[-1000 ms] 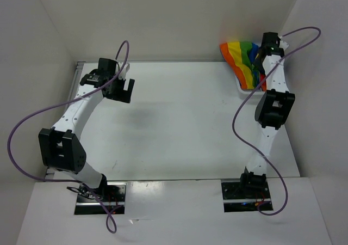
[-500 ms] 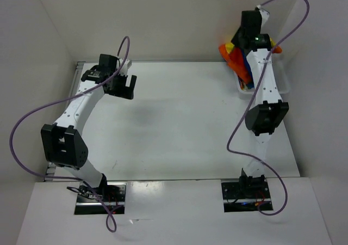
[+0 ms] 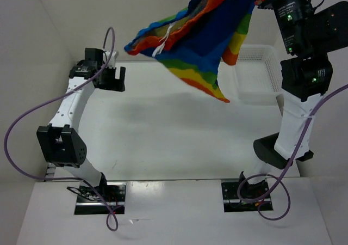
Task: Fold and stack the shorts
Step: Move the shorts to the center of the board
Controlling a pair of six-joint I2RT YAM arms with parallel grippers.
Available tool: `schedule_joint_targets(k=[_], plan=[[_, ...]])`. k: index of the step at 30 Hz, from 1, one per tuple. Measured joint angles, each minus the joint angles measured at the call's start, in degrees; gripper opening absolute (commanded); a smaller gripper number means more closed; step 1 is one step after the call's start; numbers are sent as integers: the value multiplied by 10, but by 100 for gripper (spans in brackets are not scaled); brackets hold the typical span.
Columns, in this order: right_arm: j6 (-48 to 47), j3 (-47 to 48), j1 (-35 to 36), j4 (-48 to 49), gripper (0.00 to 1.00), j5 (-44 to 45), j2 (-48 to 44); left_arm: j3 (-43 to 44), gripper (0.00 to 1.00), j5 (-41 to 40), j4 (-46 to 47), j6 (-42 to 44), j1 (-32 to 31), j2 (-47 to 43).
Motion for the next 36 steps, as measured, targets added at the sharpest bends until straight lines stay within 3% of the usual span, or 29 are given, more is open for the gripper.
schedule_joint_targets(k=[5, 9, 10, 11, 12, 15, 18, 21, 26, 28, 32, 36], plan=[[23, -34, 1, 1, 0, -56, -14, 48, 100, 4, -1, 0, 64, -9], [38, -278, -7, 21, 3, -77, -77, 61, 100, 6, 1, 0, 107, -33], [47, -345, -13, 24, 12, -91, -87, 62, 100, 9, 1, 0, 110, -37], [55, -395, -23, 19, 28, -102, -82, 62, 100, 14, 2, 0, 110, -41], [59, -418, -31, 10, 65, -110, -56, 62, 100, 20, 3, 0, 109, -42], [43, -356, -42, -49, 77, -100, 83, 59, 100, 47, 8, 0, 105, -42], [20, -260, -30, -127, 79, -44, 234, 51, 100, 73, 13, 0, 103, -42], [6, -327, 1, -157, 77, 14, 253, 29, 100, 87, 22, 0, 97, -42], [2, -656, 60, -112, 51, 47, 47, -53, 100, 125, 37, 0, 73, -50], [7, -753, 67, -104, 46, 48, -62, -106, 95, 147, 45, 0, 57, -64], [36, -926, 71, -64, 46, 45, -250, -206, 90, 185, 52, -1, -7, -86], [78, -1071, 89, -56, 54, 15, -318, -280, 90, 205, 58, -1, -99, -87]])
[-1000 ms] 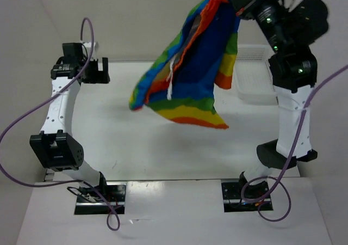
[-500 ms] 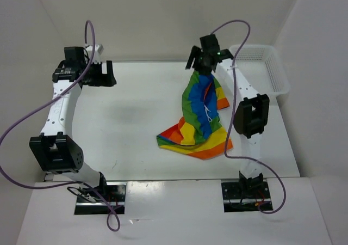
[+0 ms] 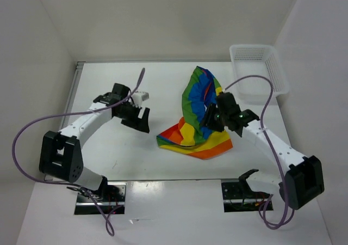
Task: Fold and stack the shorts
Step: Move the shorts to the center of the board
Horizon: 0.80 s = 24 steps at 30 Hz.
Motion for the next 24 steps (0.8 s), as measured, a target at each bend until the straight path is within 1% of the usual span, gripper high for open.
schedule_joint_targets(k=[2, 3, 6, 8, 11, 12, 13, 16, 19, 21, 24], plan=[[17, -59, 2, 0, 57, -17, 16, -26, 88, 1, 1, 0, -35, -1], [25, -76, 2, -3, 61, -23, 28, -35, 88, 0, 0, 0, -52, -1], [38, -91, 2, -1, 61, -37, 65, -40, 81, -7, 5, 0, -103, 10], [44, -91, 2, 10, 61, -41, 86, -39, 81, -20, 15, 0, -148, 31], [53, -91, 1, 21, 60, -45, 109, -38, 90, -44, 25, 0, -206, 66], [56, -91, -2, 27, 60, -46, 114, -39, 90, -50, 26, 1, -218, 74], [59, -92, -5, 34, 57, -50, 117, -39, 90, -58, 28, 1, -226, 80], [67, -99, -20, 61, 53, -59, 119, -38, 90, -75, 43, 0, -227, 85], [73, -104, -37, 79, 52, -62, 125, -33, 88, -86, 65, 0, -225, 93], [73, -106, -44, 91, 52, -65, 131, -24, 83, -89, 78, 0, -225, 106], [73, -106, -50, 103, 53, -68, 150, -20, 80, -92, 95, 0, -225, 120]])
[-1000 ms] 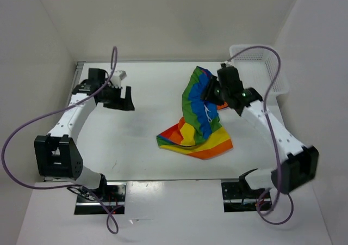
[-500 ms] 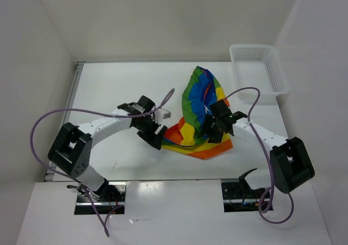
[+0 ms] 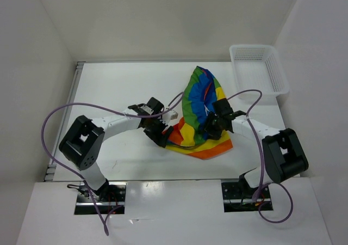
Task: Fold and stack the shorts
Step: Move the shorts to the center of the board, then flatten the shorts out
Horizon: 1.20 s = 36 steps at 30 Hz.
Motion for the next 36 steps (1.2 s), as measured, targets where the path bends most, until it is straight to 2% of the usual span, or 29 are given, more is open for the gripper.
schedule_joint_targets(k=[4, 7, 10, 11, 13, 14, 17, 18, 19, 22, 29, 36], plan=[[0, -2, -6, 6, 54, -4, 11, 0, 81, 2, 6, 0, 9, 3], [0, -9, -16, 16, 62, -6, 11, 0, 85, 1, 12, 0, 17, 5], [0, -14, -17, 25, 64, -6, 14, -1, 86, 0, 19, 0, 21, 16], [0, -14, -17, 28, 62, -7, 18, -1, 86, 1, 20, 0, 21, 22], [-3, -14, -17, 30, 50, -8, 23, 0, 85, 1, 24, 0, 21, 27], [-5, -14, -17, 30, 35, -8, 26, 0, 81, 1, 27, 0, 21, 27], [-8, -14, -18, 33, 14, -9, 28, 0, 49, 3, 37, -2, 21, 33], [-8, -14, -19, 35, 3, -10, 28, 0, 40, 4, 40, -2, 21, 35], [-9, -14, -19, 37, 0, -10, 30, 0, 20, 5, 42, -1, 21, 38], [-9, -9, -21, 37, 0, -13, 35, 3, 0, 5, 41, 0, 21, 43], [-19, 57, -22, 7, 0, 1, 31, 57, 0, 2, 16, 0, 45, 41], [-28, 190, -24, -14, 0, 2, 26, 161, 0, 1, -26, 0, 169, 2]])
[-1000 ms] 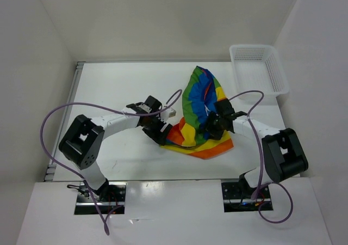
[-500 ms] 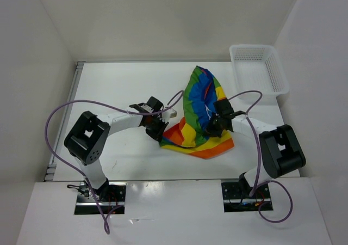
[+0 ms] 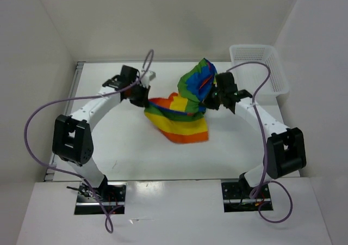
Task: Fold and stack the shorts
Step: Flatten the shorts out
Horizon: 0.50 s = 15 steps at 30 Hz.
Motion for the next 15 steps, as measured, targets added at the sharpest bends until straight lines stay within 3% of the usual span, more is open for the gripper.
schedule_joint_targets(k=[3, 8, 10, 13, 15], plan=[[-8, 129, -12, -28, 0, -16, 47, 80, 0, 5, -11, 0, 56, 2], [-20, 490, -28, -59, 0, -42, 202, 324, 0, 31, -41, -1, 126, 58], [-19, 593, -34, -64, 0, -67, 231, 409, 0, 36, -47, -2, 141, 71], [-19, 658, -44, -63, 0, -80, 222, 501, 0, 38, -53, 0, 159, 62], [-19, 659, -57, -64, 0, -80, 194, 503, 0, 38, -46, 0, 172, 31]])
